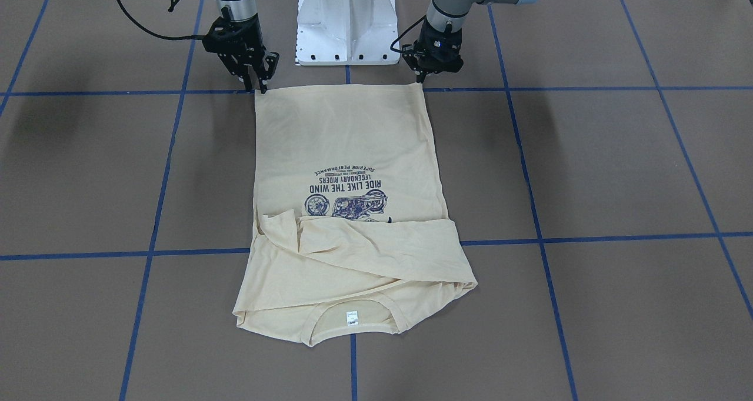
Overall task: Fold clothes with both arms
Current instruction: 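Lift the hem with both grippers and fold it toward the collar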
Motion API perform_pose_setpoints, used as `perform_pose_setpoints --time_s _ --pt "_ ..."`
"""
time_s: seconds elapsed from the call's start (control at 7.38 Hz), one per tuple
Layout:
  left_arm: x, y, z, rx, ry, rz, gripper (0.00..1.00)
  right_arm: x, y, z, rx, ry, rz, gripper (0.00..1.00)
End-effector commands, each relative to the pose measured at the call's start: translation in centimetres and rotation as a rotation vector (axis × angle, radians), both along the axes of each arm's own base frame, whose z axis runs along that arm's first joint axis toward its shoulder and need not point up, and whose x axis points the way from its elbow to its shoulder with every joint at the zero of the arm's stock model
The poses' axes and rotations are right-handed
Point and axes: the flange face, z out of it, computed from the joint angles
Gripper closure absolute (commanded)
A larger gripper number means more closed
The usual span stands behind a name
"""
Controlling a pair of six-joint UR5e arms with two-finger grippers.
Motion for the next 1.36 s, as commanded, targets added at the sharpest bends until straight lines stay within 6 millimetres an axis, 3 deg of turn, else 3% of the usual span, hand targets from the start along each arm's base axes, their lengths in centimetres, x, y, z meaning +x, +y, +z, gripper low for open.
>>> perform_pose_setpoints --time_s 0.0,0.14,0.54,0.68,0.95,1.08,1.22 --pt "0.0 0.0 0.0 -0.001 0.001 0.001 1.00 -0.2 0.1 -0.3 0.000 -0.006 0.000 0.73" --pt "0.0 0.0 0.0 -0.001 0.001 0.001 1.00 -0.2 0.1 -0.2 -0.001 -0.004 -0.001 1.00" --pt "0.0 0.0 0.0 -0.001 0.001 0.001 1.00 -0.1 -0.1 -1.0 -0.025 -0.031 0.029 1.00" --pt "-0.1 0.0 -0.1 0.000 0.002 0.003 1.00 1.1 -0.9 -2.6 -0.029 -0.063 0.037 1.00" --pt "-3.1 0.1 -3.3 -0.003 0.076 0.026 1.00 7.2 -4.2 -7.6 -0.123 -0.123 0.032 1.00" --pt "-5.6 0.3 -5.6 -0.039 0.106 0.068 1.00 10.8 -3.9 -10.3 -0.178 -0.128 -0.008 1.00" --pt "-9.0 1.5 -8.6 -0.059 0.138 0.110 1.00 14.5 -2.3 -13.3 -0.199 -0.147 -0.053 1.00"
